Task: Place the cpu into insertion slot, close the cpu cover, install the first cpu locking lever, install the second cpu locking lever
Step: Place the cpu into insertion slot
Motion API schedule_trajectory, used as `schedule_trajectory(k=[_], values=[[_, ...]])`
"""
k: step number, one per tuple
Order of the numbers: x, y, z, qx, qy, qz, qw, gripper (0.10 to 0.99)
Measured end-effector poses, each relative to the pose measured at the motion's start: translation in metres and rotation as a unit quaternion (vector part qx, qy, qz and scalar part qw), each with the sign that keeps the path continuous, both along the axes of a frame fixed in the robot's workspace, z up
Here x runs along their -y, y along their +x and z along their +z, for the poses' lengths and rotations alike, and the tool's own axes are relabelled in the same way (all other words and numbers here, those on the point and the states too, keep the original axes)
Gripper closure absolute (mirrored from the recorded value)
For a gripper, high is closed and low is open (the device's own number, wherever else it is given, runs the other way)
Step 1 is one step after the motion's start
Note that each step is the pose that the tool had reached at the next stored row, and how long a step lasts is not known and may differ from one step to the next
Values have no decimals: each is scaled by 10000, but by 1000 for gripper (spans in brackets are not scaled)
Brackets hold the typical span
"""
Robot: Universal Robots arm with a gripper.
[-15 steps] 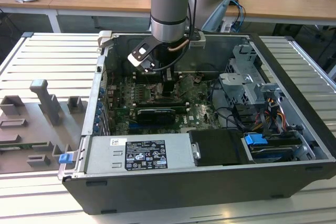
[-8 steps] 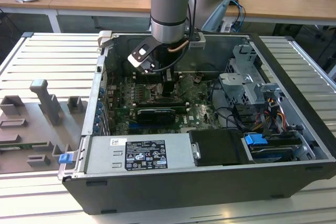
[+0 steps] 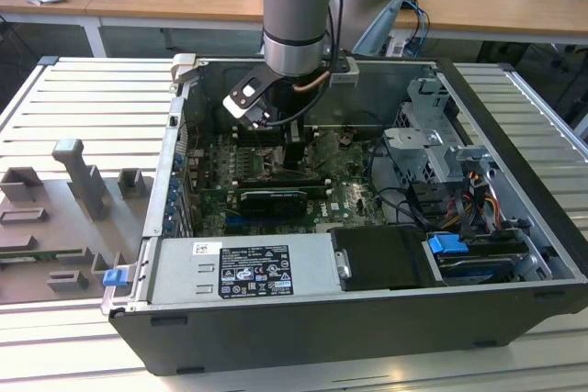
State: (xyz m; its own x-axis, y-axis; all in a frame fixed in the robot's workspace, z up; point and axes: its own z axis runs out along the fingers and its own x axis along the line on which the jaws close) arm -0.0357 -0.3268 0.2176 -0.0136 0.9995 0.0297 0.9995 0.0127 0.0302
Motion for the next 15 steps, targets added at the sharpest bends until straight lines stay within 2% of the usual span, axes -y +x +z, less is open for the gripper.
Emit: schedule_trajectory(k=[15], values=[[-15,-16,-62,0,2,-64,10000,545]])
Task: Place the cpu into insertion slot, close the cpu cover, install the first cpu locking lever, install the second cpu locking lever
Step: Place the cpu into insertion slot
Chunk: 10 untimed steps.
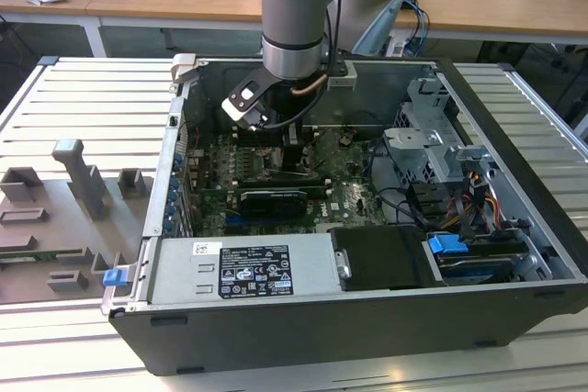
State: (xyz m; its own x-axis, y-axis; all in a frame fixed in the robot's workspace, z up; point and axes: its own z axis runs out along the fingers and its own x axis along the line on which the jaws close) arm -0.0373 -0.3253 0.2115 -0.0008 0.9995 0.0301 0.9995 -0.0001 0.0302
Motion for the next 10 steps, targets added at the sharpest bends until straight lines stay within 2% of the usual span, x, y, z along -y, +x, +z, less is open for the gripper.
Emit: schedule_trajectory(k=[10], values=[[-41,0,-49,0,1,-3,10000,545]])
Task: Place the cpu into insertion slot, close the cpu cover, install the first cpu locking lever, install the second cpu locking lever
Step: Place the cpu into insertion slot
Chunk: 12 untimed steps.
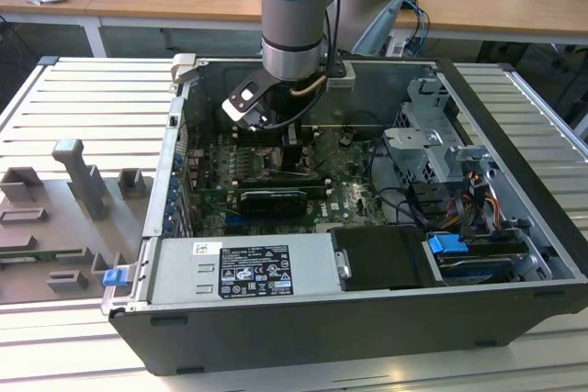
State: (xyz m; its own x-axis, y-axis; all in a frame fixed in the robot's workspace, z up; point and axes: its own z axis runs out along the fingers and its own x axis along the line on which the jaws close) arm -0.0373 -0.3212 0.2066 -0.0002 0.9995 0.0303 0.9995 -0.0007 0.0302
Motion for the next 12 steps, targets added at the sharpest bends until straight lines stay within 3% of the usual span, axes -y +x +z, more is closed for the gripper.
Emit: schedule_trajectory(k=[12], values=[[-2,0,-70,0,-3,-12,10000,545]])
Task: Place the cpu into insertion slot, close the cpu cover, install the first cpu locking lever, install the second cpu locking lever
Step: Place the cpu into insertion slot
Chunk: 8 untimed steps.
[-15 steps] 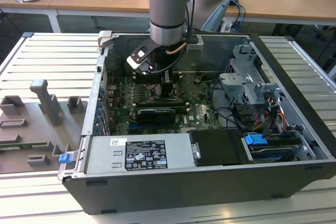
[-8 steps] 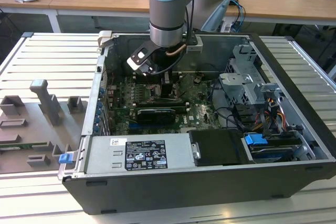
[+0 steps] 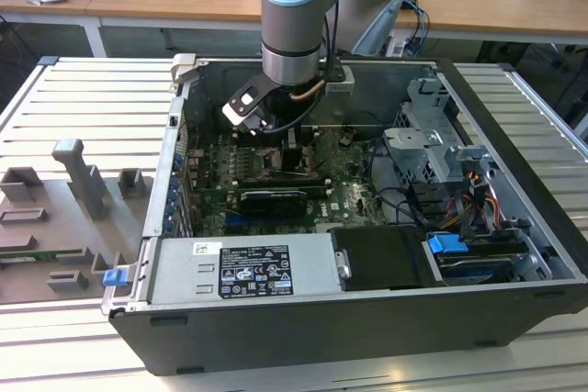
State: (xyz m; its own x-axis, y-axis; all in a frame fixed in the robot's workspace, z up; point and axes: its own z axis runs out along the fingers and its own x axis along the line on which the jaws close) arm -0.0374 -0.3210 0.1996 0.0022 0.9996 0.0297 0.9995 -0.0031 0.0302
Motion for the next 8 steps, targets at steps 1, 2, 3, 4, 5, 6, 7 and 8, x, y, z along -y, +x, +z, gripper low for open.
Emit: schedule_trajectory(k=[1,2,3,4,5,6,7,8], values=[[0,0,-1,0,-1,0,10000,545],[1,0,-1,-1,-2,0,10000,545],[0,0,-2,-1,-1,0,10000,545],[0,0,-3,0,0,0,10000,545],[0,0,-4,0,0,0,10000,545],[0,0,-4,0,-1,0,10000,545],[0,0,-4,0,0,0,10000,545],[0,0,-5,0,0,0,10000,533]])
